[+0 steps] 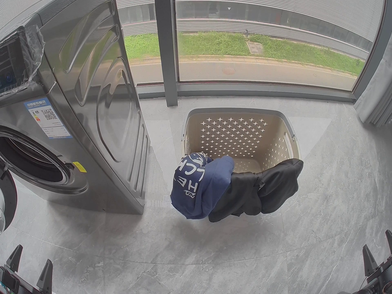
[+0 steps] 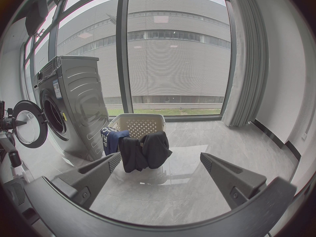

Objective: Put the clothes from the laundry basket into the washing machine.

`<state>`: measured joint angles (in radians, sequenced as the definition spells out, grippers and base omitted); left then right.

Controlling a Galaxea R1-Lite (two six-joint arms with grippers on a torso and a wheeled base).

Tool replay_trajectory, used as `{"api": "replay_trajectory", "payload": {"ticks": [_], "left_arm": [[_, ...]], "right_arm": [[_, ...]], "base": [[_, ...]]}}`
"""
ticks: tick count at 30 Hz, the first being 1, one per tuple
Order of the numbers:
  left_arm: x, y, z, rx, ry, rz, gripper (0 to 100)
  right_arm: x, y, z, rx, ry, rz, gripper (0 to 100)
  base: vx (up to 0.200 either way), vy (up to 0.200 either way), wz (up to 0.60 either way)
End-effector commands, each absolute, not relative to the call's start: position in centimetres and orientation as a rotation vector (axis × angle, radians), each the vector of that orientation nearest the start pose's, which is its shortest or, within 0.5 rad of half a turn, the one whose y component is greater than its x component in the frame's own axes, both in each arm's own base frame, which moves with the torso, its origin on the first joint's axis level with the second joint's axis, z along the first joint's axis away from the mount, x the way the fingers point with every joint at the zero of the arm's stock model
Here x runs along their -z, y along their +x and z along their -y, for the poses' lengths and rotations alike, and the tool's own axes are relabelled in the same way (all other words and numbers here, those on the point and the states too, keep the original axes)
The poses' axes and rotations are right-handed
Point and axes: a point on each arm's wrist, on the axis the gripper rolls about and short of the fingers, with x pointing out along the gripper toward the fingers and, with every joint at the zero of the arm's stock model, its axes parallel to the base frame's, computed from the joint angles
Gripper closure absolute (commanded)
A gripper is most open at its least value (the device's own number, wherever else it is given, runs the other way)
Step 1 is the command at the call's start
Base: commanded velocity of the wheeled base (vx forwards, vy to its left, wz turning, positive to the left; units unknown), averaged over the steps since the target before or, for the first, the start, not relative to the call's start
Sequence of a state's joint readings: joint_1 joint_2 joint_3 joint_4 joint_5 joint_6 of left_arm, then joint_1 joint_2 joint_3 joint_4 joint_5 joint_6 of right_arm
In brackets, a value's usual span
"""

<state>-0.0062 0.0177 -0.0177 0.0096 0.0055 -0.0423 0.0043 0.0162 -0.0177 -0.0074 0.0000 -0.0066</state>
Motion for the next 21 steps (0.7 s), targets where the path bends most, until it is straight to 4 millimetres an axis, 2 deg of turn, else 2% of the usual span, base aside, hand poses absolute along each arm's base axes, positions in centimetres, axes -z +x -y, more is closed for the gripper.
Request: {"api": "replay_trajectory", "payload": {"ticks": [1,8,17,21], "left_arm": [[-7.64,-2.26,-0.03,0.000,-0.043,-0.012,0],[-7.60,-2.25,-0.03,0.000,-0.043,-0.014,0],[-7.60,-2.25,-0.03,0.000,-0.043,-0.014,0],[-7.60,-2.25,-0.03,0.000,-0.043,-0.014,0]], "right_arm": [[-7.63,-2.28,0.01,-0.005,-0.008,0.008,0],[-7.63,-2.28,0.01,-0.005,-0.006,0.008,0],[-7.63,-2.28,0.01,-0.005,-0.008,0.008,0],[-7.63,-2.28,0.01,-0.005,-0.008,0.008,0]], "base": [[0.000,0.000,0.00],[0.000,0.000,0.00],[0.000,-0.200,0.00],[0.000,0.000,0.00]]}}
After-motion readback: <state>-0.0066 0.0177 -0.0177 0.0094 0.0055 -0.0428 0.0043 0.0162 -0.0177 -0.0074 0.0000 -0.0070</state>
